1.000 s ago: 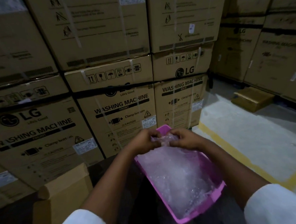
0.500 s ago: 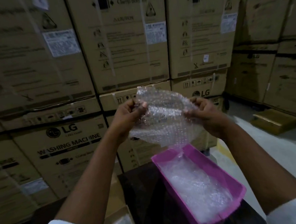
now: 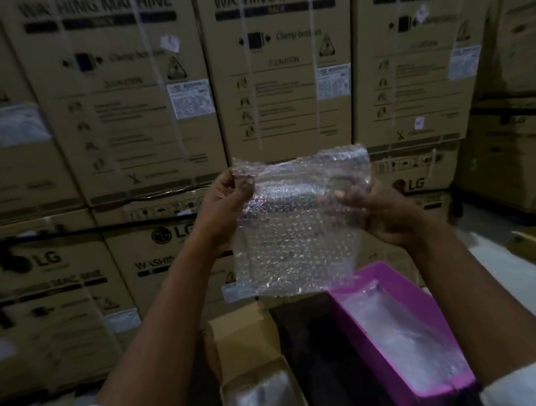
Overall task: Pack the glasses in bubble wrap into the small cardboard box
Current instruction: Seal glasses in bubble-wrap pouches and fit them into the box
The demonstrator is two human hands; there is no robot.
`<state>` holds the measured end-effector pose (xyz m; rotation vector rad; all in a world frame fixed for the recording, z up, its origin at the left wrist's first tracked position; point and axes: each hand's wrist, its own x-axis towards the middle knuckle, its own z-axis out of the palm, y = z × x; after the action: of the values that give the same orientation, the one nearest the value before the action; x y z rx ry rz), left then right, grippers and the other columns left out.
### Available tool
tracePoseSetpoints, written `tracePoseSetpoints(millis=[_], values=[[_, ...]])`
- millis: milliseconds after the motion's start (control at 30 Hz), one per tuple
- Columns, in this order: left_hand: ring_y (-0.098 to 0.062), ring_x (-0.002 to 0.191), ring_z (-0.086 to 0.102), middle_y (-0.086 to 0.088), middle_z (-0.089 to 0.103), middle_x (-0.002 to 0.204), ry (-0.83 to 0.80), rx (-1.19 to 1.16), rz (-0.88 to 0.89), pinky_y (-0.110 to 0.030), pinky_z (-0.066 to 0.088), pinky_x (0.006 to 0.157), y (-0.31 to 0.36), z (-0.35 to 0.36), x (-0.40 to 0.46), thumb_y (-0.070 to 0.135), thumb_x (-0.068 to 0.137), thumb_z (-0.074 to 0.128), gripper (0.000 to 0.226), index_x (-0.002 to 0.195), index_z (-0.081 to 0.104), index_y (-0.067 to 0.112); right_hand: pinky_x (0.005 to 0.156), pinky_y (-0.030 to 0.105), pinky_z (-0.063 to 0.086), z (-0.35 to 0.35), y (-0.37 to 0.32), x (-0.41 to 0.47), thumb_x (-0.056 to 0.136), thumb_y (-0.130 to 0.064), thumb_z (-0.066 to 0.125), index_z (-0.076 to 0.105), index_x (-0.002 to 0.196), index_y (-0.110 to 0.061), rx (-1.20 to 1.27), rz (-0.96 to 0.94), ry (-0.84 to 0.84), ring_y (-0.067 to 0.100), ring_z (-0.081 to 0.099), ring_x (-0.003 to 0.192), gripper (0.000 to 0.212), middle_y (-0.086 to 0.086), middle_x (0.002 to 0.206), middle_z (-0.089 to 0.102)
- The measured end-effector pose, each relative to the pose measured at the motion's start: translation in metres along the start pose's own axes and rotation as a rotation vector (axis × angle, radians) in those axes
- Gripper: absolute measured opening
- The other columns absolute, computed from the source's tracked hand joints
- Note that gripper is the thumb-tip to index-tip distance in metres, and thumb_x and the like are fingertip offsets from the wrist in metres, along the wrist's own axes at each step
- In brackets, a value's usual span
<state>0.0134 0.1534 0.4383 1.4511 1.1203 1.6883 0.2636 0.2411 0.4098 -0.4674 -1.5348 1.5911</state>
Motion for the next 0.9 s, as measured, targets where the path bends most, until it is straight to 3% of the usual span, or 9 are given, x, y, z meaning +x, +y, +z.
tracePoseSetpoints(millis=[133, 233, 333, 400, 467, 567, 700, 800, 900], values=[[-0.024, 0.078, 0.046, -0.002, 0.064, 0.086, -0.119, 0.028, -0.030, -0.036, 0.037, 0.068, 0.008, -0.030, -0.016, 0.014, 0.093, 0.058, 0.017, 0.090, 0.070, 0.025, 0.087, 0.041, 0.051, 0.022, 0.011, -0.004, 0.076, -0.025, 0.074, 0.071, 0.100, -0.011, -0.046, -0.004, 0.032, 0.024, 0.065, 0.092, 0.028, 0.009, 0.098, 0.071], [-0.018, 0.070, 0.053, 0.005, 0.066, 0.077, -0.167, 0.061, 0.002, -0.032, 0.040, 0.062, 0.014, -0.045, -0.027, -0.006, 0.094, 0.043, 0.048, 0.070, 0.070, 0.026, 0.068, 0.016, 0.054, 0.035, -0.001, -0.001, 0.090, -0.012, 0.056, 0.069, 0.090, -0.014, -0.096, -0.021, 0.065, 0.004, 0.068, 0.075, 0.013, -0.004, 0.080, 0.073], [-0.010, 0.063, 0.058, 0.005, 0.065, 0.073, -0.217, 0.131, 0.020, -0.028, 0.048, 0.060, 0.025, -0.054, -0.037, -0.007, 0.093, 0.042, 0.049, 0.065, 0.069, 0.023, 0.076, 0.014, 0.051, 0.041, -0.007, 0.001, 0.073, -0.035, 0.071, 0.077, 0.080, -0.027, -0.135, -0.114, -0.095, 0.000, 0.066, 0.085, 0.013, -0.012, 0.087, 0.072], [-0.012, 0.064, 0.060, 0.001, 0.068, 0.076, -0.191, 0.163, 0.030, -0.026, 0.051, 0.060, 0.030, -0.063, -0.039, -0.004, 0.092, 0.043, 0.042, 0.070, 0.071, 0.019, 0.080, 0.024, 0.053, 0.038, -0.004, 0.002, 0.048, -0.045, 0.082, 0.077, 0.075, -0.015, 0.024, -0.131, -0.090, 0.013, 0.068, 0.090, 0.041, 0.001, 0.092, 0.073], [-0.022, 0.070, 0.062, -0.010, 0.071, 0.088, -0.192, 0.203, 0.021, -0.030, 0.054, 0.063, 0.034, -0.069, -0.041, 0.007, 0.090, 0.043, 0.028, 0.083, 0.070, 0.007, 0.085, 0.029, 0.053, 0.040, -0.002, 0.000, 0.056, -0.047, 0.077, 0.074, 0.089, -0.003, 0.148, -0.072, -0.167, 0.024, 0.065, 0.092, 0.055, 0.012, 0.099, 0.071], [-0.018, 0.079, 0.067, -0.009, 0.072, 0.094, -0.159, 0.316, -0.007, -0.026, 0.055, 0.063, 0.036, -0.072, -0.045, 0.029, 0.096, 0.050, 0.033, 0.092, 0.069, 0.002, 0.085, 0.040, 0.046, 0.051, -0.002, -0.002, 0.069, -0.059, 0.071, 0.067, 0.107, -0.017, -0.143, -0.021, -0.157, 0.025, 0.059, 0.094, 0.057, 0.007, 0.107, 0.065], [-0.009, 0.078, 0.070, -0.004, 0.069, 0.101, -0.088, 0.502, 0.086, -0.020, 0.055, 0.064, 0.036, -0.069, -0.048, 0.016, 0.084, 0.070, 0.023, 0.107, 0.068, 0.016, 0.081, 0.034, 0.055, 0.064, 0.000, 0.000, 0.074, -0.009, 0.078, 0.050, 0.126, -0.028, -0.453, -0.038, -0.077, 0.018, 0.066, 0.090, 0.062, 0.004, 0.092, 0.064], [-0.017, 0.087, 0.070, -0.005, 0.068, 0.100, -0.082, 0.458, 0.066, -0.027, 0.059, 0.074, 0.034, -0.074, -0.048, 0.013, 0.079, 0.074, 0.052, 0.126, 0.056, 0.023, 0.067, 0.025, 0.054, 0.067, -0.001, 0.000, 0.084, -0.006, 0.068, 0.056, 0.120, -0.021, -0.510, -0.093, -0.009, 0.014, 0.064, 0.083, 0.041, 0.002, 0.086, 0.064], [-0.024, 0.086, 0.070, -0.014, 0.068, 0.094, -0.041, 0.476, 0.024, -0.028, 0.060, 0.074, 0.034, -0.074, -0.053, 0.019, 0.075, 0.076, 0.047, 0.119, 0.061, 0.020, 0.065, 0.024, 0.052, 0.073, 0.002, 0.003, 0.093, -0.019, 0.058, 0.062, 0.111, -0.017, -0.565, -0.163, 0.142, 0.011, 0.061, 0.090, 0.019, 0.000, 0.097, 0.065]])
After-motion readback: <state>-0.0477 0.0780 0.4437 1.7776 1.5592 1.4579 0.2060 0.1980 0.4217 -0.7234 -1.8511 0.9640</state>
